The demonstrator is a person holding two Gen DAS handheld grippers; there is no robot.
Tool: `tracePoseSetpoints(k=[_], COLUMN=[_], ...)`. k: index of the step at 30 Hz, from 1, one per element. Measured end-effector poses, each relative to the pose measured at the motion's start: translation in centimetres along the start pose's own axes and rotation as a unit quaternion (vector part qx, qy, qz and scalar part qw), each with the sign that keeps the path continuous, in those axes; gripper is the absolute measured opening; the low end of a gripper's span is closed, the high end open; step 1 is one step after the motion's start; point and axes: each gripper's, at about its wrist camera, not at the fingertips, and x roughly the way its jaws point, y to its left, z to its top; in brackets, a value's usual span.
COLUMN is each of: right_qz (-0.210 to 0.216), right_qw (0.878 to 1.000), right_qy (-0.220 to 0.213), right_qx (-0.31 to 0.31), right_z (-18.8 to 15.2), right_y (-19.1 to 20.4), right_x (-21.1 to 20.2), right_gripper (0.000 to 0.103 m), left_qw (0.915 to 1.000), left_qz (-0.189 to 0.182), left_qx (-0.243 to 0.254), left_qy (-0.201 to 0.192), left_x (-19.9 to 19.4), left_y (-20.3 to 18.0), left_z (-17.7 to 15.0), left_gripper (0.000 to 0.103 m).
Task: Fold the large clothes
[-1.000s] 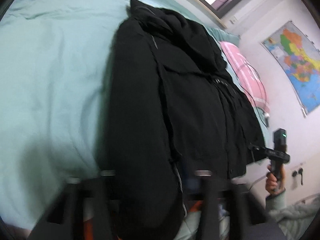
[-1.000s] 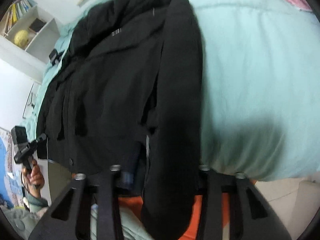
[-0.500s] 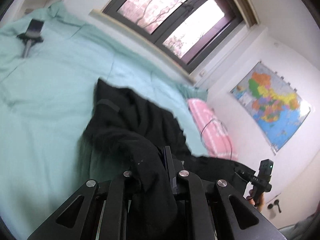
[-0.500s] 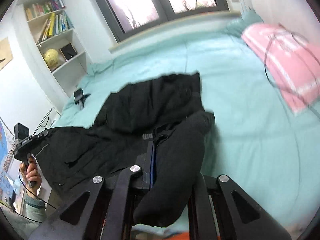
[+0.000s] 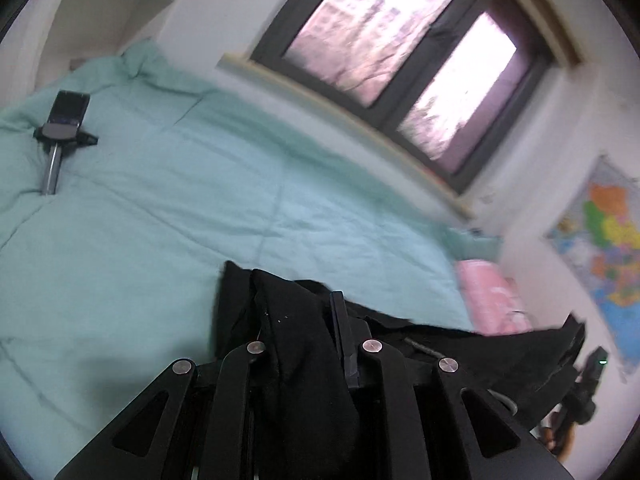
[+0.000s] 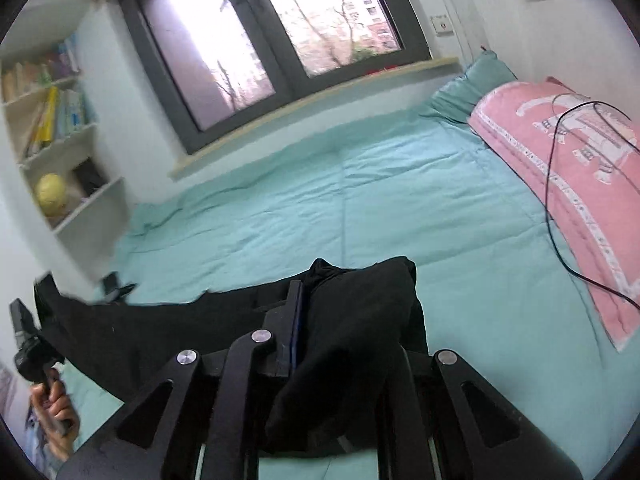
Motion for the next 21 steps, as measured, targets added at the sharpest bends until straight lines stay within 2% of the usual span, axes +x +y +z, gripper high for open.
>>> tracePoseSetpoints(k=[3, 5, 8, 10, 12, 17, 21], right_qz=[-0.039, -0.067, -0.121, -0.14, -0.135, -0.121, -0.084], right_qw=[0.999, 0.996, 0.986, 0.977, 0.978, 0.981, 0.986], right_qy=[0.032, 0.062, 0.113, 0.157, 0.159, 0.151, 0.142], right_qx=[0.007, 0.006, -0.032, -0.04, -0.027, -0.015, 0.002], right_z=[0.0, -0.8, -3.3, -5.5, -6.3, -6.2, -5.6], right_y=[-0.4, -0.7, -0.9, -1.7, -2.5, -3.0, -3.8], right_x=[6.9, 10.8, 16.4, 19.8, 20.8, 20.2, 16.8], right_gripper=[0.014, 0.014, 0.014, 0.015, 0.016, 0.017, 0.028], left_qw=[0.9978, 0.9928, 0.9828, 0.9798, 0.9808, 0.9839, 0.9879], left_qz=[0.058, 0.093, 0.124, 0.128, 0.126, 0.118, 0.093], left_qx=[0.007, -0.006, -0.026, -0.03, -0.032, -0.014, 0.061], left_qy=[0.032, 0.076, 0.135, 0.151, 0.145, 0.133, 0.108], left_x=[6.4, 11.0, 16.1, 18.1, 18.5, 18.1, 13.2], left_y=[0.7, 1.9, 3.7, 4.6, 5.0, 4.4, 2.3], left_z=[-0.5, -1.4, -3.3, -4.3, -4.6, -4.7, -4.2], left_gripper=[0.017, 0.017, 0.018, 0.018, 0.018, 0.018, 0.018])
